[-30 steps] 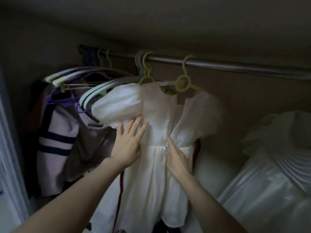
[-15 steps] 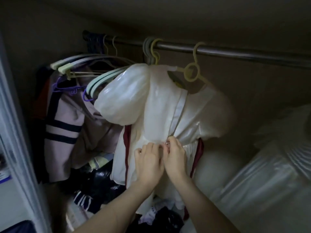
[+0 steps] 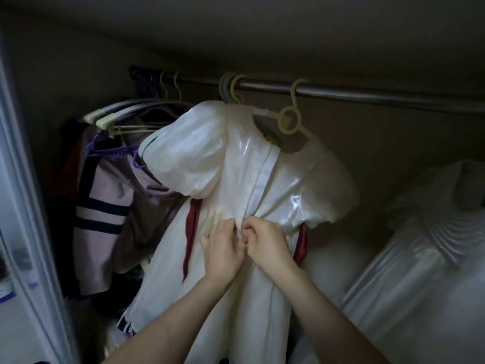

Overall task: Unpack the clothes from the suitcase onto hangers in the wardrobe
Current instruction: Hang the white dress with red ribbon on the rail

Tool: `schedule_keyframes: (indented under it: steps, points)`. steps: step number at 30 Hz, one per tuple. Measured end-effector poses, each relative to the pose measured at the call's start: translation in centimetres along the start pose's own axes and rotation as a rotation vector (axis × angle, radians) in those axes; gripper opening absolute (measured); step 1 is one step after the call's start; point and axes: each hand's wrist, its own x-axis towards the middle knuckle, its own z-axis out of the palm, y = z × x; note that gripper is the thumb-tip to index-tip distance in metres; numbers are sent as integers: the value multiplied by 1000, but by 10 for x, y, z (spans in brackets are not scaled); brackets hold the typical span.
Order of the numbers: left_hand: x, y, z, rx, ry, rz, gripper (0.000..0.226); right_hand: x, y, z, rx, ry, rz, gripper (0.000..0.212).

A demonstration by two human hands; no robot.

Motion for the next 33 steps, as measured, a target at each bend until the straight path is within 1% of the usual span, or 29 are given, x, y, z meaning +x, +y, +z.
schedule_keyframes:
  steps: [1,2,3,4,5,7,9,10,12,15,16,19,20,22,24,26,28,30,32,33]
  points:
    - [0,2,-1,-16,27,4,29,2,-2,-3,-60,-47,-27,19]
    - [0,6,-3,-32,47,-25,35,3,-4,-6,-139,-81,-48,17]
    - [2,9,-5,-47,58,-64,36,3,-6,-8,-225,-90,-71,15]
    - [3,10,-6,-72,56,-106,32,1,-7,-10,-306,-71,-93,11]
    - [5,11,-8,-101,55,-123,26,-1,-4,-10,-347,-8,-121,6]
    - [4,14,-11,-147,51,-137,16,-6,8,-7,-422,131,-203,7]
    - [3,16,-13,-153,57,-127,17,-10,15,-8,-516,184,-272,13]
    - [2,17,-14,-131,52,-130,21,-12,17,-9,-564,206,-301,15]
    - [-1,20,-14,-55,24,-155,32,-12,17,-12,-640,218,-334,15]
    - [-2,23,-13,50,-37,-178,33,-7,16,-21,-734,240,-370,11]
    - [-1,25,-13,65,-51,-177,30,-2,16,-27,-732,257,-363,8]
    - [-1,27,-14,104,-94,-178,20,22,12,-49,-688,322,-249,27]
    - [0,28,-13,123,-100,-163,17,32,10,-58,-691,337,-208,30]
    - [-2,26,-15,169,-121,-133,18,49,4,-75,-735,355,-154,26]
    - [-2,24,-15,199,-138,-86,22,67,3,-90,-721,317,-117,7]
    - [-2,22,-17,226,-155,-49,21,84,3,-102,-699,288,-91,14]
    - [1,23,-19,258,-155,-4,20,93,3,-105,-689,298,-88,19]
    - [5,25,-24,321,-208,29,23,93,-1,-102,-630,297,-50,21]
    - [9,28,-32,399,-276,86,17,91,-4,-96,-549,285,10,23]
    - [12,31,-37,444,-271,168,11,89,-4,-95,-504,302,36,24]
